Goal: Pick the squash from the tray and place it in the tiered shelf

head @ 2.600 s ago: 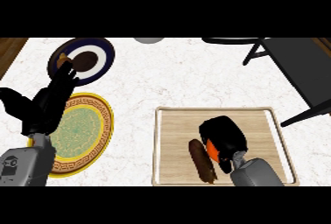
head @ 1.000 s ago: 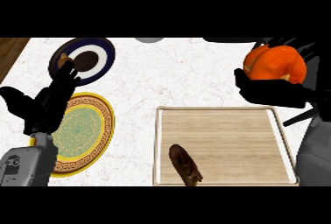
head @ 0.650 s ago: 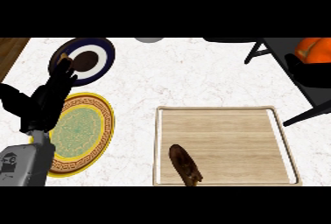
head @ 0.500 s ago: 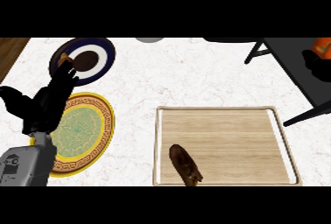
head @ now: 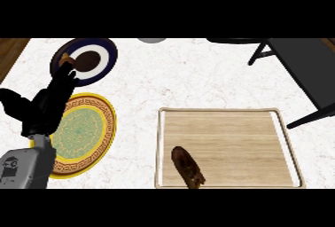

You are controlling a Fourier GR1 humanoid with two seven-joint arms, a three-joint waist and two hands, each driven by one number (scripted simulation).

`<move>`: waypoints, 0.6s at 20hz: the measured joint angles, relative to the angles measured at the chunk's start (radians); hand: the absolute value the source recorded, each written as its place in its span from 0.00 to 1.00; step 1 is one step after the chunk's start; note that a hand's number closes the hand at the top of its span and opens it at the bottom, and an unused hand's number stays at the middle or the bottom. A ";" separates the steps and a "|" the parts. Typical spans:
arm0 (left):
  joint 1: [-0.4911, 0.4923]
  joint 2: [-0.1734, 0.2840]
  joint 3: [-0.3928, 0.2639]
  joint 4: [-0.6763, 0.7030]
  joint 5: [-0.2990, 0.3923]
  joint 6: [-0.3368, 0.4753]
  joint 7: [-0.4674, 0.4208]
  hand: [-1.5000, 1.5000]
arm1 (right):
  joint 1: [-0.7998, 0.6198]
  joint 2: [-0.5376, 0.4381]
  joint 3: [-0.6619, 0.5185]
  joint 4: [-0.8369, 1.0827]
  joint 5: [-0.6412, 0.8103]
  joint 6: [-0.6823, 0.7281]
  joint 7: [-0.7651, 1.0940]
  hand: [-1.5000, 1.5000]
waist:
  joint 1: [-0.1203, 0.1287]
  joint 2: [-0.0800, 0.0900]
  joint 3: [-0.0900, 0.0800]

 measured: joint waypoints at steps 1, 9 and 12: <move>-0.004 -0.005 -0.007 -0.009 -0.005 0.006 0.011 0.50 | -0.005 -0.011 -0.006 0.032 -0.005 -0.010 -0.021 1.00 | 0.002 0.000 -0.001; 0.006 -0.015 -0.015 -0.019 -0.011 0.002 0.009 0.50 | 0.039 -0.067 -0.056 0.132 -0.077 -0.039 -0.171 1.00 | 0.006 -0.004 -0.010; 0.005 -0.011 -0.005 -0.020 -0.004 -0.001 0.011 0.50 | 0.045 -0.086 -0.066 0.162 -0.102 -0.039 -0.209 1.00 | 0.008 -0.004 -0.013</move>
